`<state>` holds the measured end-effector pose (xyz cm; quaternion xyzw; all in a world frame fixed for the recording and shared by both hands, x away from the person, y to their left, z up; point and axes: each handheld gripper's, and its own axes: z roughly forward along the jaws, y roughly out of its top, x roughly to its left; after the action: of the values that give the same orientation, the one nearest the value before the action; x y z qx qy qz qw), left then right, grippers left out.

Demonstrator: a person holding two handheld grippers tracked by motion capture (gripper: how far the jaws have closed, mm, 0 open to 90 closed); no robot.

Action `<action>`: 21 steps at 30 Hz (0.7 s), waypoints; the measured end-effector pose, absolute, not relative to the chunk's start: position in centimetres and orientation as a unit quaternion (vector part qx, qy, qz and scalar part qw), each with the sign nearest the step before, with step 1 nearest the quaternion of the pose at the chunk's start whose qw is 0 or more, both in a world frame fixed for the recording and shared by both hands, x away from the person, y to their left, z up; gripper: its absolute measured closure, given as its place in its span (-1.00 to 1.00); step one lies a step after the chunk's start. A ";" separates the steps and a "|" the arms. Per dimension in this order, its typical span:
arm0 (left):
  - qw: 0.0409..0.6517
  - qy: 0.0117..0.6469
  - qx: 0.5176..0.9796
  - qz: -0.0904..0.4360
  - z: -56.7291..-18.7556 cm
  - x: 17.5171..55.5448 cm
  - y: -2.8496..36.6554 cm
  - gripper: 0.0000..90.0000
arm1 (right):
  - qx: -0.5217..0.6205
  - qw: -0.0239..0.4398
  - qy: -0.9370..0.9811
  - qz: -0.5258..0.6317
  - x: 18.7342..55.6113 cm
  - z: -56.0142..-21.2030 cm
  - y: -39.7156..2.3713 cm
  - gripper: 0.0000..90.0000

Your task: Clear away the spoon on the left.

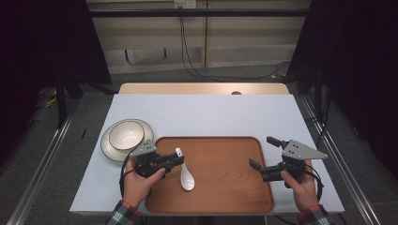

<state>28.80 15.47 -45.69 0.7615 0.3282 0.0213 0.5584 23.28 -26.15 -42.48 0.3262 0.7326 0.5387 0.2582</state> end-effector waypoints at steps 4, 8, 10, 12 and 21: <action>0.549 0.330 0.767 0.029 -45.7 28.8 15.4 0.60 | 0.324 0.254 0.734 0.540 23.3 -42.5 -26.1 -0.99; 0.543 0.327 0.773 0.035 -45.8 28.8 15.2 0.57 | 0.326 0.259 0.732 0.539 23.3 -42.5 -26.2 -0.99; 0.542 0.329 0.772 0.035 -45.9 28.8 15.2 0.57 | 0.327 0.257 0.732 0.540 23.3 -42.5 -26.1 -0.99; 0.543 0.329 0.772 0.033 -45.9 28.9 15.2 0.56 | 0.324 0.255 0.734 0.539 23.3 -42.5 -26.1 -0.99; 0.532 0.329 0.779 0.041 -46.1 28.9 15.1 0.53 | 0.324 0.253 0.735 0.540 23.2 -42.5 -26.1 -0.99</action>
<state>28.93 15.06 -46.12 0.7793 0.3286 0.0412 0.5319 23.25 -26.08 -42.48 0.3238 0.7345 0.5399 0.2531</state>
